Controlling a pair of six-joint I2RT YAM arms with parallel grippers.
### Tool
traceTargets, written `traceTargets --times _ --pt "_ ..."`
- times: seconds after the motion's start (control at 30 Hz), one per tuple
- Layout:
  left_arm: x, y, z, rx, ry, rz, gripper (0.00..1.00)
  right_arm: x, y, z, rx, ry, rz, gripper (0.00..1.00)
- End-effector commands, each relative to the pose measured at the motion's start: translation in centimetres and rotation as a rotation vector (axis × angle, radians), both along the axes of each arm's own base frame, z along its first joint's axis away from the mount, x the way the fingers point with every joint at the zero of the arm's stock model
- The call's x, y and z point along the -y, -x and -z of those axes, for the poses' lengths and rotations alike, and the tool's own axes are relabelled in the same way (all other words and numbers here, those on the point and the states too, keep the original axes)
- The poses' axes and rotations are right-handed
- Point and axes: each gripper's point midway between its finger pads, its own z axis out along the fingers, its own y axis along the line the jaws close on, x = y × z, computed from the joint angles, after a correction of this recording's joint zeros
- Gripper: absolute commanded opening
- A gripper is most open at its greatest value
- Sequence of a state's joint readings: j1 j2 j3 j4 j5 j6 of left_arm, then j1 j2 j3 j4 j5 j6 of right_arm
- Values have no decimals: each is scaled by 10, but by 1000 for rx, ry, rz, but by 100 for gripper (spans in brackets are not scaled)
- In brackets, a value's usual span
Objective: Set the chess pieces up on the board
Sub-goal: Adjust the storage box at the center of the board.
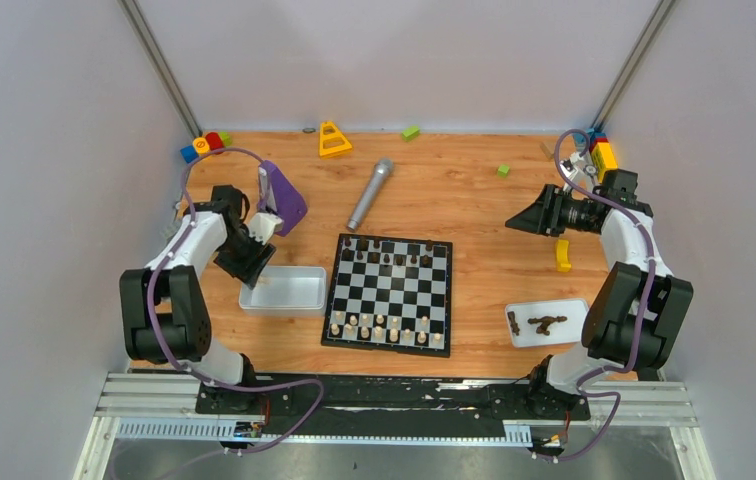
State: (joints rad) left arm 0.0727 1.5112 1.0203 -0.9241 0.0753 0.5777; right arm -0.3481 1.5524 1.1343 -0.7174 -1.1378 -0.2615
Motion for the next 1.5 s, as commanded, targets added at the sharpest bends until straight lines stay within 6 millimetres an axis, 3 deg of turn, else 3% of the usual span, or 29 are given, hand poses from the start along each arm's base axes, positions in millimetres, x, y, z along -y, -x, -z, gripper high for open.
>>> traceTargets --times 0.0,0.23,0.4,0.43,0.67,0.9,1.13,1.3,1.47 --pt "-1 -13 4 28 5 -32 55 0 -5 -19 82 1 -26 58" --pt "-3 -42 2 46 8 12 29 0 -6 -16 72 -1 -28 58" --pt "-2 -75 -15 73 19 84 1 1 -6 -14 67 2 -28 58" --pt "-2 -83 -19 86 17 112 0 1 -6 -14 66 2 -27 58" --pt "22 -104 -23 93 -38 363 0 2 -7 -10 55 5 -24 58" --pt "63 -97 -21 116 -63 635 0 3 -8 -6 43 6 -23 58" --pt "77 -92 -15 132 -100 767 5 4 -9 -4 33 6 -21 58" --pt "78 -95 -12 166 -123 790 18 4 -10 -2 25 3 -22 58" --pt "80 -98 -28 232 -122 738 38 4 -10 -2 24 0 -22 58"
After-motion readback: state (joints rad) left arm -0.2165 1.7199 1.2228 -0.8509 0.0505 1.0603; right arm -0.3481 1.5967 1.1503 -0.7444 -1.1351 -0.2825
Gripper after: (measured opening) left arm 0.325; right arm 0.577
